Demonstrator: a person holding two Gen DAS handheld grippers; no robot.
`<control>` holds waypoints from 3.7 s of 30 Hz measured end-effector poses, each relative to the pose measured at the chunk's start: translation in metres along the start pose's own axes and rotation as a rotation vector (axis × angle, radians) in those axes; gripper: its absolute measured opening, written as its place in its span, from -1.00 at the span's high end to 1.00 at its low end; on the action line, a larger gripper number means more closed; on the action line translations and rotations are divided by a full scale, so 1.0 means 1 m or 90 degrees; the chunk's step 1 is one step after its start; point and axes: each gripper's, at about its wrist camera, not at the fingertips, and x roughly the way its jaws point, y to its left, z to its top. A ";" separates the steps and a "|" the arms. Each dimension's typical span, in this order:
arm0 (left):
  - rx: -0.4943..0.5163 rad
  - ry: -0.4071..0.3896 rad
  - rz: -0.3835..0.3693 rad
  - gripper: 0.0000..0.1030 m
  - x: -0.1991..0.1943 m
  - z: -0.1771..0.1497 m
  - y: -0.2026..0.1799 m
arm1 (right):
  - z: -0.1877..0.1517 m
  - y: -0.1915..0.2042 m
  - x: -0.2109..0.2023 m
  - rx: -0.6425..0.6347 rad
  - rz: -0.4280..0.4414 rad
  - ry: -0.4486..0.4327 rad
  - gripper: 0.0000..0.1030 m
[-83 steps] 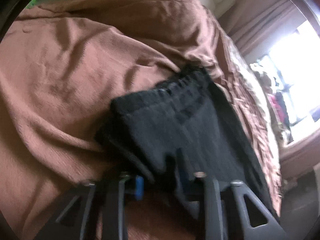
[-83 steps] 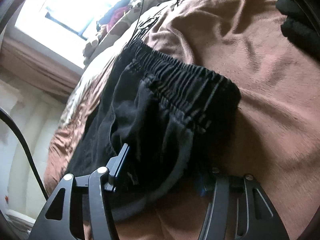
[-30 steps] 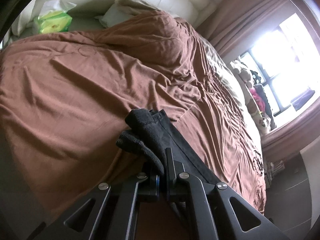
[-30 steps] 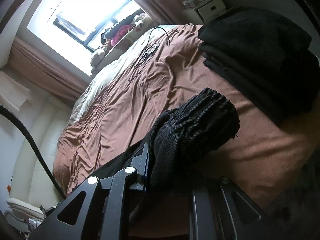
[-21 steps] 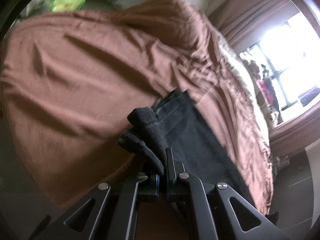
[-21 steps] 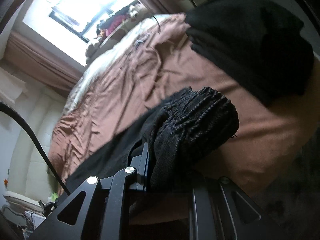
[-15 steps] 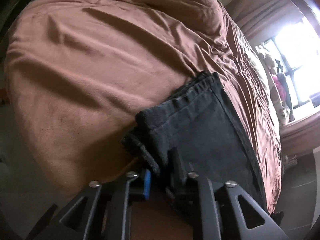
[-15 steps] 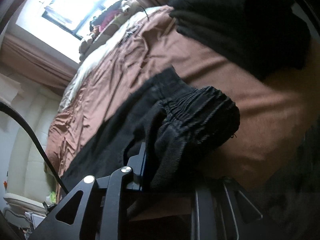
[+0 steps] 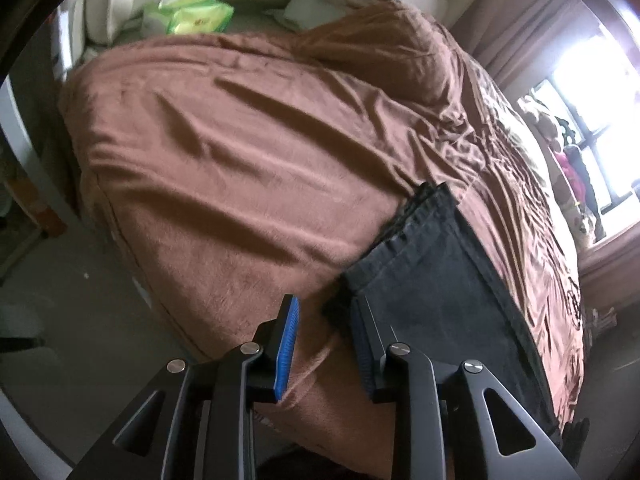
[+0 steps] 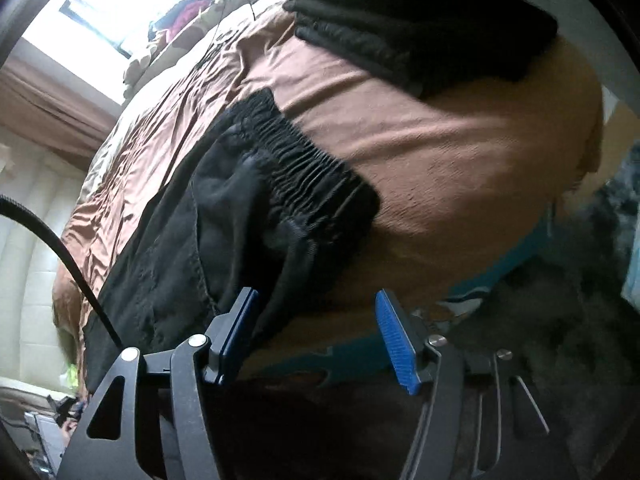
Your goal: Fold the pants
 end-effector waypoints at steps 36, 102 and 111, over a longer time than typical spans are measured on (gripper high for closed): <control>0.140 0.079 -0.094 0.16 0.098 -0.003 -0.243 | 0.068 0.254 0.136 -0.466 0.070 -0.014 -0.15; 0.174 0.211 -0.017 0.97 0.202 -0.044 -0.350 | 0.043 0.422 0.339 -0.730 0.080 0.113 0.98; 0.146 0.239 -0.043 0.81 0.225 -0.049 -0.333 | 0.039 0.418 0.379 -0.674 0.038 0.123 0.81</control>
